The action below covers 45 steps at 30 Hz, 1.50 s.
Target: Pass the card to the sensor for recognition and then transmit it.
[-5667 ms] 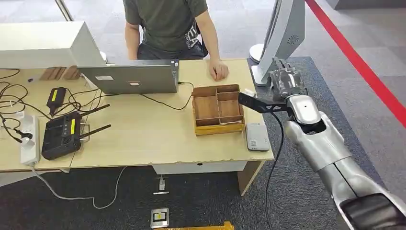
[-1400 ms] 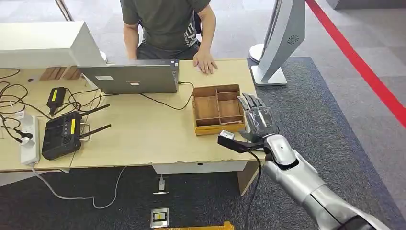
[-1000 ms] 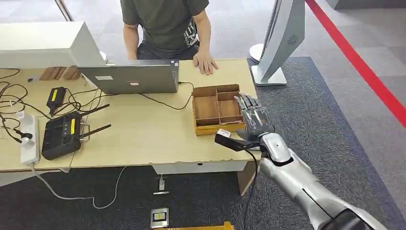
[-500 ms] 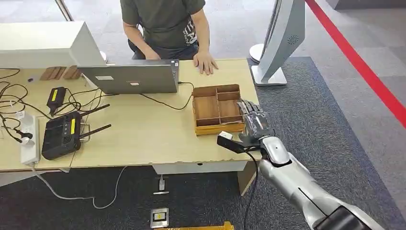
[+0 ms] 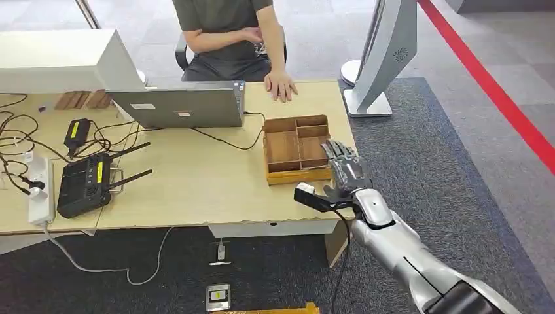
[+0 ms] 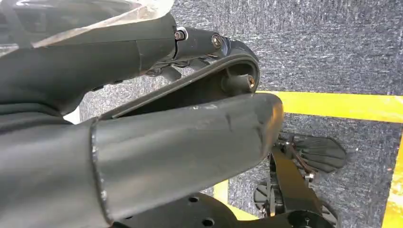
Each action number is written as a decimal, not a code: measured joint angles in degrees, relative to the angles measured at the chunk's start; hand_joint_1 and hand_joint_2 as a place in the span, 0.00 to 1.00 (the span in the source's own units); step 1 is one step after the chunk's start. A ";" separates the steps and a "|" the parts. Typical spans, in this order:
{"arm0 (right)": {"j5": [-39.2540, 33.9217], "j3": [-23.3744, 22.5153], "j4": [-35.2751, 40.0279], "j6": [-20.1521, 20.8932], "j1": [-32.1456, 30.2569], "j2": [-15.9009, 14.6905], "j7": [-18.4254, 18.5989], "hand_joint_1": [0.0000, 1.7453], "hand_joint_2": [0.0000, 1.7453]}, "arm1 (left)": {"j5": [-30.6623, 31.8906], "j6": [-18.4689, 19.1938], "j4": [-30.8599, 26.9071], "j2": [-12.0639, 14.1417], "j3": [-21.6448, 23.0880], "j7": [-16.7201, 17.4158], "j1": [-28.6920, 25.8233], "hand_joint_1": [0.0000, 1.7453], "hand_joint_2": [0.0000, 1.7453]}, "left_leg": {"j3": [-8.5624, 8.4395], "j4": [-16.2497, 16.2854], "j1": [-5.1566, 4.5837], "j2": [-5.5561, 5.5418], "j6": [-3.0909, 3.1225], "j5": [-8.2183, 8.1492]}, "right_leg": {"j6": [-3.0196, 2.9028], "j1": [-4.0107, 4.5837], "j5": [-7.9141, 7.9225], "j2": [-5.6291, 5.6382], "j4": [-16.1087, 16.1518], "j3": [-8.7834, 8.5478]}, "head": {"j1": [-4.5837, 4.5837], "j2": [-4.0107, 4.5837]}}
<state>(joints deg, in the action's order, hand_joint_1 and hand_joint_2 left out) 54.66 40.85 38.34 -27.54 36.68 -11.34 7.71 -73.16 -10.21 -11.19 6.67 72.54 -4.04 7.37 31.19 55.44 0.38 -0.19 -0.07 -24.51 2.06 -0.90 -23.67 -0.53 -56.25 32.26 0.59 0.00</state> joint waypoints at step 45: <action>2.60 0.68 -1.38 1.09 -0.08 0.79 2.38 0.00 1.00 | 0.28 -0.46 0.02 -0.02 0.00 0.92 0.00 0.00 0.00 | -0.01 0.00 0.00 0.01 0.00 0.00 | 0.00 0.00 0.00 0.00 0.01 0.00 | 0.00 0.00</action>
<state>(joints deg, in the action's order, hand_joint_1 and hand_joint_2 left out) 57.27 41.53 36.96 -26.45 36.61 -10.56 10.10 -72.87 -10.67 -11.17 6.64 72.54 -3.13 7.37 31.18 55.44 0.38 -0.18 -0.07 -24.51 2.06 -0.90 -23.67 -0.53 -56.24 32.26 0.59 0.00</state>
